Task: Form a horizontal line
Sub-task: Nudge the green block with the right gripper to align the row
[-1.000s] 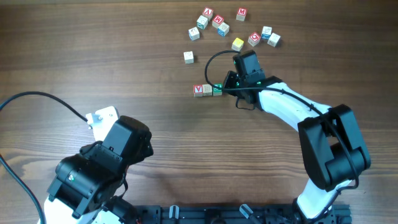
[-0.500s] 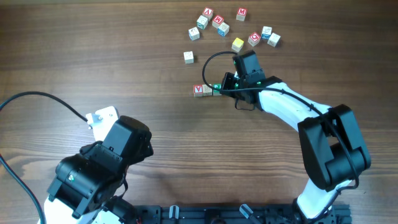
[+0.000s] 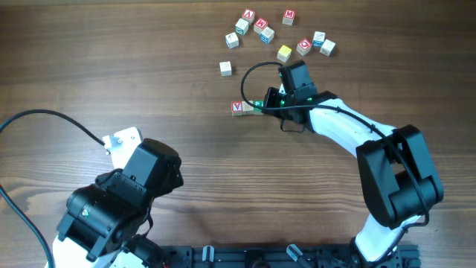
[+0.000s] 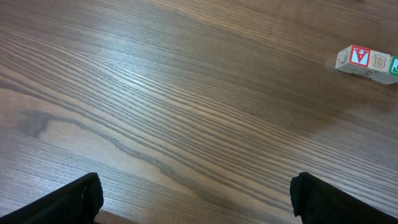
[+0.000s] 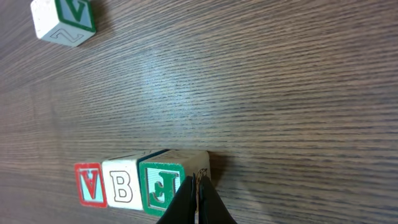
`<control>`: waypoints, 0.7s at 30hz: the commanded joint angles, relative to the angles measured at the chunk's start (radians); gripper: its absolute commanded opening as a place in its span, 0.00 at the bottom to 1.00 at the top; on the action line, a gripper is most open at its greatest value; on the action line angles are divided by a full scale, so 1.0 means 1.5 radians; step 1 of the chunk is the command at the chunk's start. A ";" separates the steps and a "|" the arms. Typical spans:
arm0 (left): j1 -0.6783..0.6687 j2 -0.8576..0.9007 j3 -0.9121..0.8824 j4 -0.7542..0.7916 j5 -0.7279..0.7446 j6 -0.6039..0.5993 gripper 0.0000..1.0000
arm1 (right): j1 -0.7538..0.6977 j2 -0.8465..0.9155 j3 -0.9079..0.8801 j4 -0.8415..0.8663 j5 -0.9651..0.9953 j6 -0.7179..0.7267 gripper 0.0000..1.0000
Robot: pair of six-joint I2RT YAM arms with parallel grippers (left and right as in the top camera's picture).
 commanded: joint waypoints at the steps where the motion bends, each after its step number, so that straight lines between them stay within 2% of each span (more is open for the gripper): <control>1: 0.001 -0.001 -0.001 -0.001 -0.011 -0.013 1.00 | -0.001 0.015 -0.002 0.005 -0.018 -0.022 0.05; 11: 0.001 -0.001 -0.001 -0.001 -0.011 -0.013 1.00 | -0.001 0.015 -0.002 0.010 -0.026 -0.034 0.04; 17: 0.001 -0.001 -0.001 -0.001 -0.011 -0.013 1.00 | -0.001 0.007 -0.002 -0.010 0.135 0.102 0.04; 21: 0.001 -0.001 -0.001 -0.001 -0.011 -0.013 1.00 | -0.001 0.007 -0.002 -0.033 0.098 0.101 0.04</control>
